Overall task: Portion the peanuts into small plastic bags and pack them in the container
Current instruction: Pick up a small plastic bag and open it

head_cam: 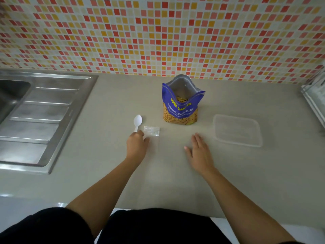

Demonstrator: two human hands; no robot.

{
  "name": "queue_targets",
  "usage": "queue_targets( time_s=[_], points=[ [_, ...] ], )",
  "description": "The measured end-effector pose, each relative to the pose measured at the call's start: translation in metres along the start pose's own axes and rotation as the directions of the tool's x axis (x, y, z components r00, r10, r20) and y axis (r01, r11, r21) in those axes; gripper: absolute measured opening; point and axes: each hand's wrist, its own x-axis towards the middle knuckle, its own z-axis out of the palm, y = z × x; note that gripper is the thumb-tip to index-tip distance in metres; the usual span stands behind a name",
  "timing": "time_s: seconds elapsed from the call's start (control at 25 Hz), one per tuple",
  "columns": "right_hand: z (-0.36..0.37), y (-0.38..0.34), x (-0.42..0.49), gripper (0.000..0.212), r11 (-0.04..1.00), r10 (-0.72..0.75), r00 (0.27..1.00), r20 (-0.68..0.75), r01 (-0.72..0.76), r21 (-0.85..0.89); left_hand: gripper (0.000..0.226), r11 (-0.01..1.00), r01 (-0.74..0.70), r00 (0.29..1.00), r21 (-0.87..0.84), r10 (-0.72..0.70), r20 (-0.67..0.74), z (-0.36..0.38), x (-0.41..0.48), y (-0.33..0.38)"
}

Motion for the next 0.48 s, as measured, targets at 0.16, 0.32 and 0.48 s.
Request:
queue_targets(
  time_s=[0.16,0.32,0.48],
  points=[
    [0.014,0.001,-0.016,0.089,0.985,0.032,0.999,-0.013,-0.034,-0.166,0.028,0.996,0.080,0.996,0.040,-0.081,0.029,0.008,-0.005,0.006],
    [0.014,0.002,-0.017,0.088,0.980,0.061,0.998,0.004,-0.059,-0.191,0.033,0.984,0.173,0.985,-0.047,-0.174,-0.001,0.009,0.001,0.009],
    [0.013,0.001,-0.018,0.088,0.984,0.049,0.999,-0.007,-0.049,-0.174,0.032,0.960,0.241,0.970,-0.143,-0.239,0.029,0.007,0.003,0.007]
  ],
)
